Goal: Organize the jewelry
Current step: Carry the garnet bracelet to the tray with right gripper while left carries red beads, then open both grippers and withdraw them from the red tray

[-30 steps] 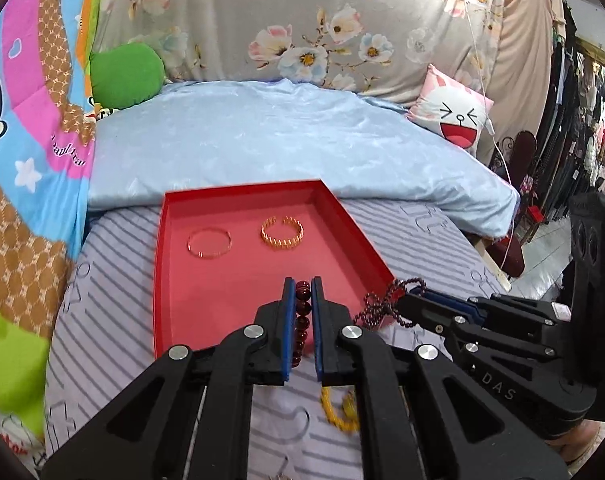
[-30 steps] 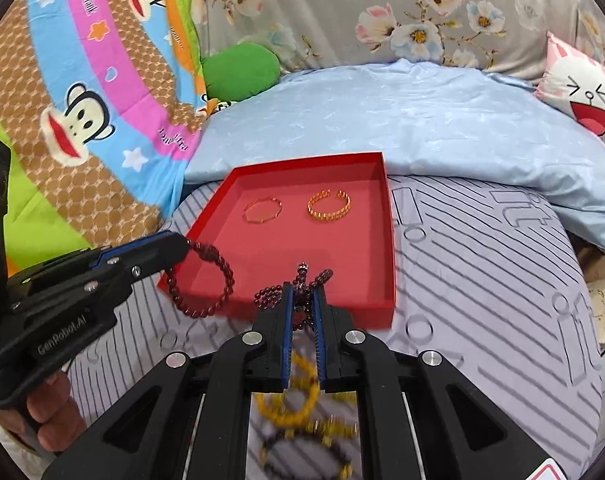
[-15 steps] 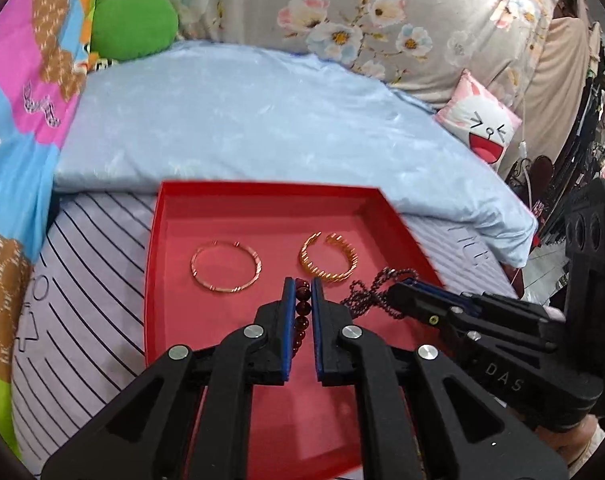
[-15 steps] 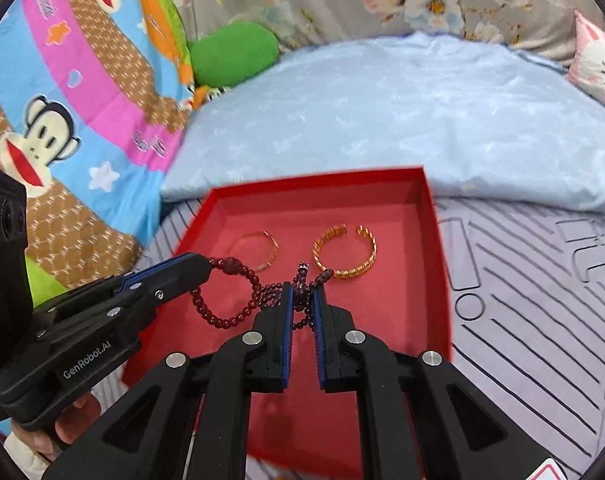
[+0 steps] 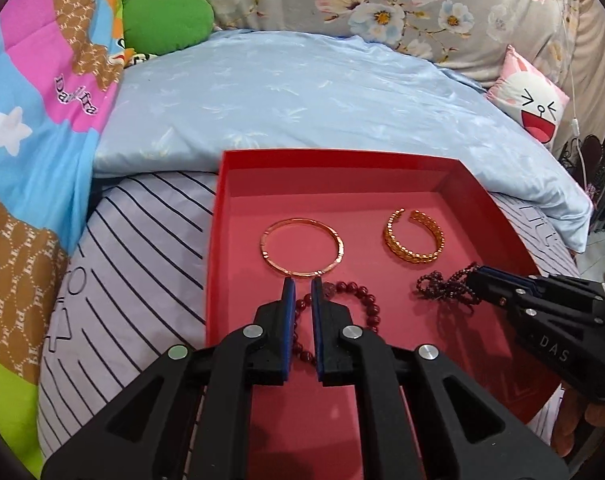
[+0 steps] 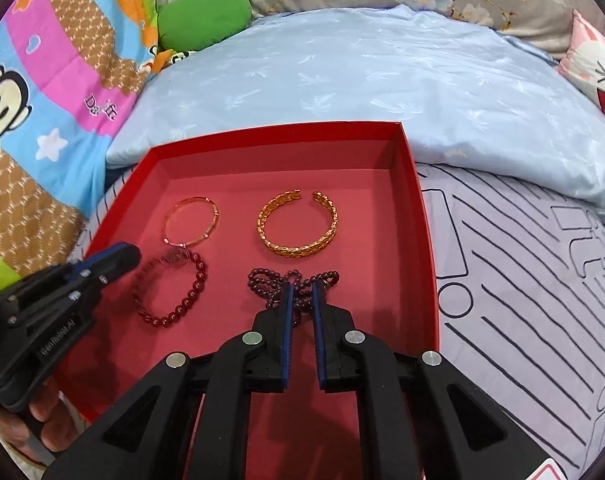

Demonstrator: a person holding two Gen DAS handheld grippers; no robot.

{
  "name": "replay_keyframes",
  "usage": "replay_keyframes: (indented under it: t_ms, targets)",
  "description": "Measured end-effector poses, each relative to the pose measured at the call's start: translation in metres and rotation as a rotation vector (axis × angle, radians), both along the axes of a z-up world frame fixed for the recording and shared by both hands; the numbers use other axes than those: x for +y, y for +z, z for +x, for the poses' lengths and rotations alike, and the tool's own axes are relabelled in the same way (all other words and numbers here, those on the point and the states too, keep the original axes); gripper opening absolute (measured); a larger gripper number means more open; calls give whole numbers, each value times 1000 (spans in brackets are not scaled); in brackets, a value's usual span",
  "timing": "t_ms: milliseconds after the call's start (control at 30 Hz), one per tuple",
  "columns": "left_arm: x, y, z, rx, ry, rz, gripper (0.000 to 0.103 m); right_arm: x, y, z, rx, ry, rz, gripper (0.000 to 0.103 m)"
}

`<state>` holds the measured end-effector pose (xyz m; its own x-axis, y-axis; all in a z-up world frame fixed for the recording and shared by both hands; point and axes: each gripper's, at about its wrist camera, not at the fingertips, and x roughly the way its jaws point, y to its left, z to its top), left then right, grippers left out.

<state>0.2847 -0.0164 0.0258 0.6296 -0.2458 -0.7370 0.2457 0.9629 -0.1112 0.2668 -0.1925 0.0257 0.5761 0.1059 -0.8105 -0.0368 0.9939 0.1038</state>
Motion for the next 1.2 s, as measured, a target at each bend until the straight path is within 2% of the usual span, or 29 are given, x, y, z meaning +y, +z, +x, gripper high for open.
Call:
replay_keyframes:
  t_ms: [67, 133, 200, 400, 533, 800, 1000, 1200]
  targets:
    - [1, 1, -2, -11, 12, 24, 18, 2, 1, -2, -12, 2, -23, 13]
    - [1, 2, -5, -24, 24, 40, 27, 2, 5, -7, -33, -2, -28, 27]
    - [2, 5, -8, -42, 40, 56, 33, 0, 10, -14, -58, -10, -18, 33]
    - [7, 20, -22, -77, 69, 61, 37, -6, 33, -34, -110, -20, -2, 33]
    - [9, 37, -42, -115, 74, 63, 46, -14, 54, -58, -148, -34, 26, 33]
    - [14, 58, -98, -149, 69, 68, 47, -19, 78, -125, -197, -33, 60, 34]
    - [18, 48, -141, -109, 59, 48, 47, -11, 74, -176, -204, -36, 26, 34]
    - [19, 25, -183, -61, 63, 51, 47, -10, 54, -214, -169, -45, 79, 34]
